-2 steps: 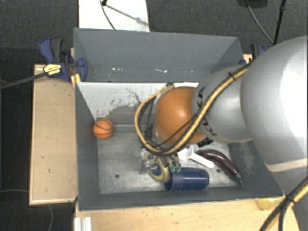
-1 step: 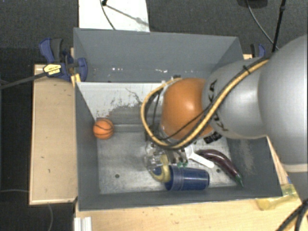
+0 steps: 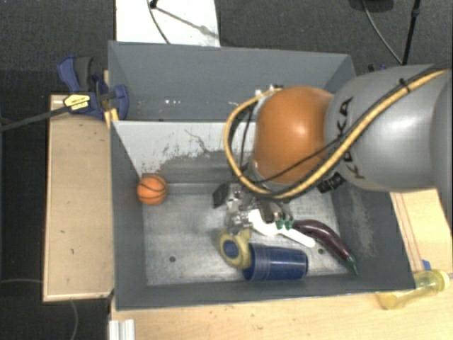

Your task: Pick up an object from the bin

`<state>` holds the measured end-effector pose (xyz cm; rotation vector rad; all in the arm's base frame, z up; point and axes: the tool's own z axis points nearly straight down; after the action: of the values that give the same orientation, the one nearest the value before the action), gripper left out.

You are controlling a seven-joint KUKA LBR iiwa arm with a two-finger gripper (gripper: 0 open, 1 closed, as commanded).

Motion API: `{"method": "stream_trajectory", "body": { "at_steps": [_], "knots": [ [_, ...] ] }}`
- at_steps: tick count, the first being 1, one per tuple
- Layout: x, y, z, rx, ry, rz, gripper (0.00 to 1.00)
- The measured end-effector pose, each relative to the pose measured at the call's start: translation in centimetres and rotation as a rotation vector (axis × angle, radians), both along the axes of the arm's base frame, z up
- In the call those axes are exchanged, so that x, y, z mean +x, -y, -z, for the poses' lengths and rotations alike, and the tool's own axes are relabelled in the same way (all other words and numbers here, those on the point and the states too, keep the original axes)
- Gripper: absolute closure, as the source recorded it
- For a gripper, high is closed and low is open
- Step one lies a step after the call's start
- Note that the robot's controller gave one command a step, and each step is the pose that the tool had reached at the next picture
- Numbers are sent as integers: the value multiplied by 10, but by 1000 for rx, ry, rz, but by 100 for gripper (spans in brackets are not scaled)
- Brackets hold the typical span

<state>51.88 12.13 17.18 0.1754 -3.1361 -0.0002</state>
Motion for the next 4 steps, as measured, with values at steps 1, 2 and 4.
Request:
{"method": "stream_trajectory", "body": {
  "at_steps": [1,2,4],
  "knots": [
    [4,3,3,3,12,-2,100],
    [-12,13,28,1,2,13,100],
    [-16,11,34,1,2,-3,0]
  ]
}}
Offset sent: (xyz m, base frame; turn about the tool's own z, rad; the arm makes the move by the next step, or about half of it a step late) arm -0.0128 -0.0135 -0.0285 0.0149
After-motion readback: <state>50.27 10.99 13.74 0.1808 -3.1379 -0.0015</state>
